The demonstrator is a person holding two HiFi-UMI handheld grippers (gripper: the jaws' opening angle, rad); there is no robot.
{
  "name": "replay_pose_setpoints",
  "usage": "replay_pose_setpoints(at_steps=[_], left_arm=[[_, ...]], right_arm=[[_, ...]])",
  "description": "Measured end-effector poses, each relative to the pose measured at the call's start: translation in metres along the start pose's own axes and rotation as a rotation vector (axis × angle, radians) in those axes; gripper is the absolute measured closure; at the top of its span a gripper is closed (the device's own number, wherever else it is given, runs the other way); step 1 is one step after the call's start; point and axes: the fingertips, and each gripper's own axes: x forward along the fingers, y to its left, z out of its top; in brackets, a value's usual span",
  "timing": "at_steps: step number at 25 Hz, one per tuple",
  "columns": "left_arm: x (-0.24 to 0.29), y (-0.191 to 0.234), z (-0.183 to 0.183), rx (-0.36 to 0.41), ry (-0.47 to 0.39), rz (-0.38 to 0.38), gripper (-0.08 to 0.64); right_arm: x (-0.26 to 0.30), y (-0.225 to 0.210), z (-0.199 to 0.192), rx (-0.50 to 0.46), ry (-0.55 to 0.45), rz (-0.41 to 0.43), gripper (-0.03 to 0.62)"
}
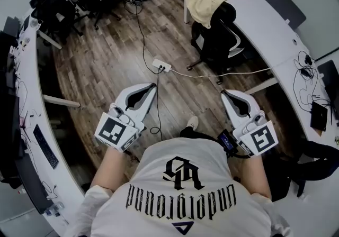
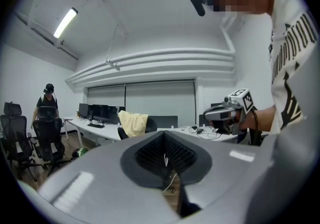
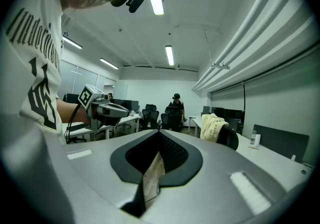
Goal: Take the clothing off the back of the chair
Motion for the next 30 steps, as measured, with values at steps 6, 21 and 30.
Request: replay_pose_setpoints(at_steps=[6,21,30], left_arm=[[0.072,0.018,0.006,-0.002,0.006,0.007,0.509],[0.181,0.050,0.014,-0.004,-0.006,-0.019,0.509],[0.239,0.092,0.016,0.013,0.004,-0.064,0.508]], right_arm=[[0.012,-0.069,0.002,-0.019,-0.009,0.023,0.588],[0.035,-0.164,-0.002,-0.063,0.003,0.008,0.586],[0.072,-0.206,-0.001,-0.071,0.023,-0.027,0.584]])
